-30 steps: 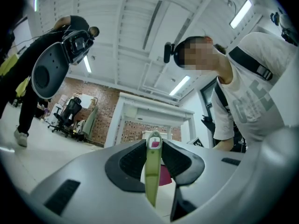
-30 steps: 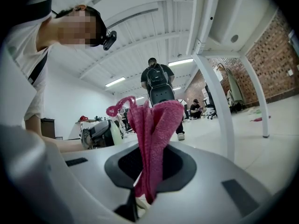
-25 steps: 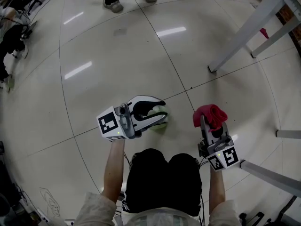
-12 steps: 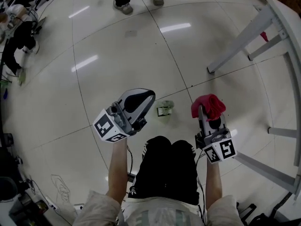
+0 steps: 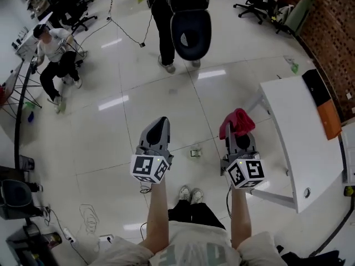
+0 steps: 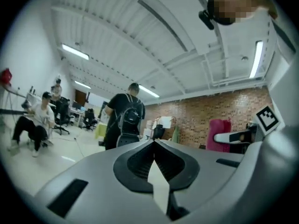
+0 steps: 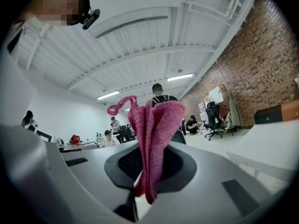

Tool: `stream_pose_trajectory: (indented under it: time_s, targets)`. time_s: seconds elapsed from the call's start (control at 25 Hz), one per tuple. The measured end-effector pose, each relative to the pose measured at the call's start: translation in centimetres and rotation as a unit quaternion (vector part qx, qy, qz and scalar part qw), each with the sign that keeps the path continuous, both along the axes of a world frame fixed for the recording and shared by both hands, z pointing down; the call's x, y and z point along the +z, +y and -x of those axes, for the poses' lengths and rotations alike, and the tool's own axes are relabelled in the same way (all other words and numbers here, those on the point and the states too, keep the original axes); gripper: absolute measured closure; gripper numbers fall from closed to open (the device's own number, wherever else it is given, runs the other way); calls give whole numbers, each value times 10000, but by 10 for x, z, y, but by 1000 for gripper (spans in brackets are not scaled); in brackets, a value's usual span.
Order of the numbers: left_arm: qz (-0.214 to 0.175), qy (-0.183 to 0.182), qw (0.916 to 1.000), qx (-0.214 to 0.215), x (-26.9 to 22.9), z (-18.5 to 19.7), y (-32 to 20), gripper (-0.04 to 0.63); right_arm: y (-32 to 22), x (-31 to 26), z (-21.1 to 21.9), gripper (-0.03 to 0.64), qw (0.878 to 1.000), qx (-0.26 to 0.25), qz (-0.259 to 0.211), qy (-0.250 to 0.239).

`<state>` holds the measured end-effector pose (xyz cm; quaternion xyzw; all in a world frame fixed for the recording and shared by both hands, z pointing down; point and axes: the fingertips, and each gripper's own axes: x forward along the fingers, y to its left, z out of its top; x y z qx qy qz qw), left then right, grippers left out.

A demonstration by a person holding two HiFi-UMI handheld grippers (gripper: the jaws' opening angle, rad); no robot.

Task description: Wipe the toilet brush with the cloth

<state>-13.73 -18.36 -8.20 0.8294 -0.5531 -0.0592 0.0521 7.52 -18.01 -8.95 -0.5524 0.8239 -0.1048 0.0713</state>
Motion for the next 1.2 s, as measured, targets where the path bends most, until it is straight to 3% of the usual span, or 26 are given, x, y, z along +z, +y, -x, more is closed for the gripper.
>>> stream_pose_trajectory:
  time_s: [0.16, 0.44, 0.68, 0.84, 1.2]
  targets:
    - [-158, 258, 9994, -147, -44, 22, 24, 591, 27, -33, 27, 586, 10000, -19, -21, -84]
    - [-285, 378, 9988, -81, -56, 56, 71, 591, 86, -33, 55, 586, 9998, -96, 8, -162]
    - [-492, 382, 9980, 62, -69, 48, 130, 591, 148, -38, 51, 586, 9999, -75, -56, -73]
    - [-664, 211, 9974, 162, -75, 39, 201, 591, 216, -44, 52, 586, 9997, -129, -213, -42]
    - [-821, 101, 9962, 282, -90, -5, 423, 591, 432, -60, 10, 586, 9994, -19, -341, -110]
